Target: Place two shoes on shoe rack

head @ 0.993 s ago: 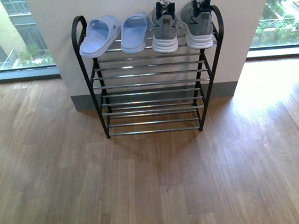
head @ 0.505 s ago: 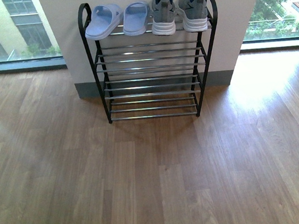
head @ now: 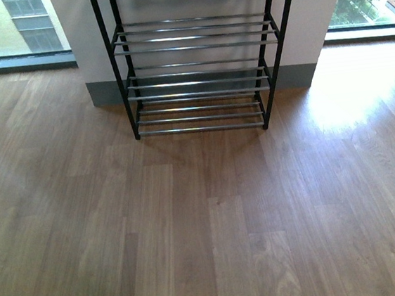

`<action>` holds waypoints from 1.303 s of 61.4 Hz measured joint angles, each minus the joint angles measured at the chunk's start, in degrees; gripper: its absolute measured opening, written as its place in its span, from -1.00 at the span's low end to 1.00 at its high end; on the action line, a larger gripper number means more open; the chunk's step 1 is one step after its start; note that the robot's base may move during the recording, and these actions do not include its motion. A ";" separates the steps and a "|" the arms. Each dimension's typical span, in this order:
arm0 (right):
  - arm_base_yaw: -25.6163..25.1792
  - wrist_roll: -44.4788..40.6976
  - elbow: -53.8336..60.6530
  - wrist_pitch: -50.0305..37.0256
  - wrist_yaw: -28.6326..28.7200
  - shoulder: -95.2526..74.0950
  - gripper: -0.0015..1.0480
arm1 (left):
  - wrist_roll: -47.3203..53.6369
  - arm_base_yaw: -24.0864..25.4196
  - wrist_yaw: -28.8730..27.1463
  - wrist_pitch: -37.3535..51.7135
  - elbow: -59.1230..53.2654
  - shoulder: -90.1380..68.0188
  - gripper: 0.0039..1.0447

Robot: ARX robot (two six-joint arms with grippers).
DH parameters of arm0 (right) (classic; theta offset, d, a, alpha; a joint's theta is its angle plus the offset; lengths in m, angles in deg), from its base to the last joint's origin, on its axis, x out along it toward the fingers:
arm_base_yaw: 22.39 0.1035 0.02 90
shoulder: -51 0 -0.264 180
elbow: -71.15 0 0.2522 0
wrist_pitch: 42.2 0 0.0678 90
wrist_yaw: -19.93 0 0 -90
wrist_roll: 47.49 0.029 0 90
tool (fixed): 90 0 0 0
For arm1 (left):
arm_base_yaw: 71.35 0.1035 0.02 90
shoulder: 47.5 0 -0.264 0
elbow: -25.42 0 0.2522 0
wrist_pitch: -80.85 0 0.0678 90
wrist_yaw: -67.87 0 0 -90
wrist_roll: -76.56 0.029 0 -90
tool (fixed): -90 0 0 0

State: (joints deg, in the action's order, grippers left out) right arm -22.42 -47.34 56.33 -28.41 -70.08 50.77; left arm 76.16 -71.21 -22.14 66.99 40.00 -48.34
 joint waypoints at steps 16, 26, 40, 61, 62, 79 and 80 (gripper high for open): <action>0.00 0.00 0.00 0.00 -0.02 0.00 0.82 | 0.02 0.00 -0.02 -0.02 0.00 0.00 0.83; 0.00 0.00 0.00 0.00 -0.02 0.00 0.82 | 0.00 0.00 0.00 0.00 0.00 0.00 0.83; 0.00 0.00 0.00 0.00 -0.04 0.00 0.82 | 0.00 0.00 0.00 -0.02 0.00 0.00 0.83; 0.00 0.00 0.00 0.00 -0.02 0.00 0.82 | 0.00 0.00 0.00 -0.02 0.00 0.00 0.83; 0.00 0.00 0.00 0.00 -0.02 0.00 0.82 | 0.00 0.00 -0.02 -0.02 0.00 0.00 0.83; 0.00 0.00 0.00 0.00 -0.02 0.00 0.82 | 0.00 0.00 0.00 -0.02 0.00 0.00 0.83; 0.00 0.00 0.00 0.00 -0.02 0.00 0.82 | 0.00 0.00 0.00 -0.02 0.00 0.00 0.83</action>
State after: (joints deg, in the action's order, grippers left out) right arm -22.42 -47.34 56.33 -28.41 -70.10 50.77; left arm 76.16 -71.21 -22.14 66.97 40.00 -48.34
